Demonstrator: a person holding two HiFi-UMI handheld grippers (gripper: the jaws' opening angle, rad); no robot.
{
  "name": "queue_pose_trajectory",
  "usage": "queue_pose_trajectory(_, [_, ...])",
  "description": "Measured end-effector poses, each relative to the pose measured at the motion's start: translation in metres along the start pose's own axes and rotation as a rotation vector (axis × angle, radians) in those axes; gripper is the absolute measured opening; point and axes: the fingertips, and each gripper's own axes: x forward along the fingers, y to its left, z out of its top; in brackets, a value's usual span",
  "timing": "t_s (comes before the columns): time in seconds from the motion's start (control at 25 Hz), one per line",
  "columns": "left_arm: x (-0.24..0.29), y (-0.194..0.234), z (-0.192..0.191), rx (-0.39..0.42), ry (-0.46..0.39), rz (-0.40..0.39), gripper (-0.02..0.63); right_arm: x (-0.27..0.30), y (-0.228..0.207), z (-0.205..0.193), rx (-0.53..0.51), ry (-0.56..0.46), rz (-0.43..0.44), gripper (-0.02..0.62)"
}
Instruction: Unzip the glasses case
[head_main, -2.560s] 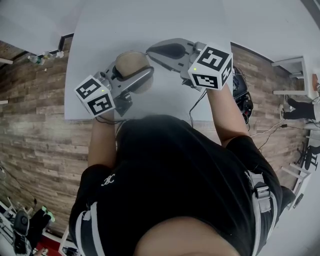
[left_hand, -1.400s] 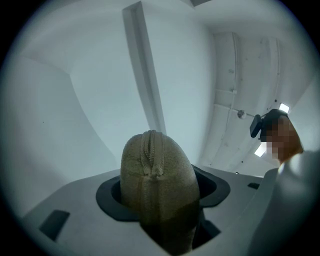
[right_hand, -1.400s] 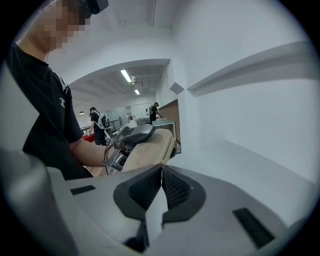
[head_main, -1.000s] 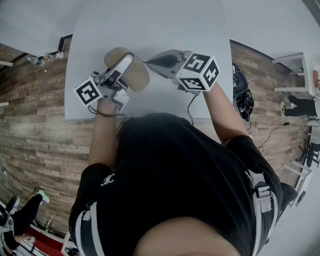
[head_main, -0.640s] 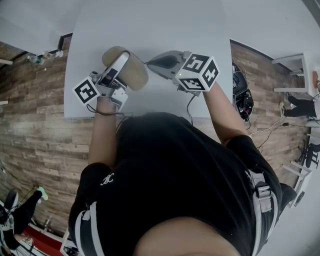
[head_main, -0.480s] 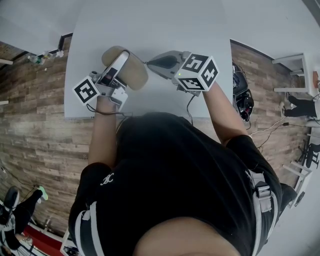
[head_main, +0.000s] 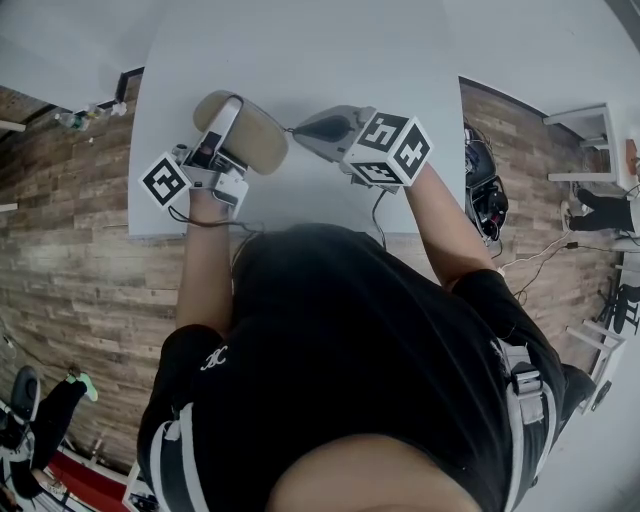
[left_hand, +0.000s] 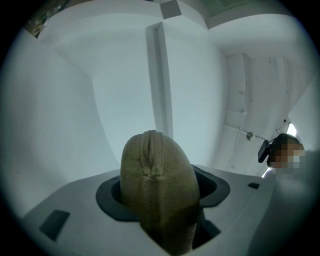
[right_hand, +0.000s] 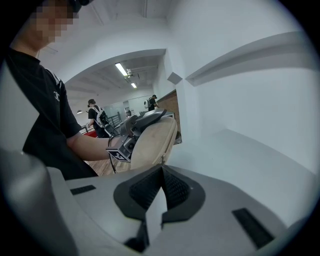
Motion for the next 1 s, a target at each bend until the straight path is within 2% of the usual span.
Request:
queue_pose_trajectory(0.32, [-0.008, 0.006, 0.011, -0.043, -0.072, 0.007, 0.293, 0.001, 0.009, -0.009, -0.001, 0.018, 0.020, 0.014])
queue_pose_trajectory(1.0, [-0.006, 0.011, 0.019, -0.032, -0.105, 0.045, 0.293, 0.010, 0.024, -0.024, 0.050, 0.044, 0.060, 0.014])
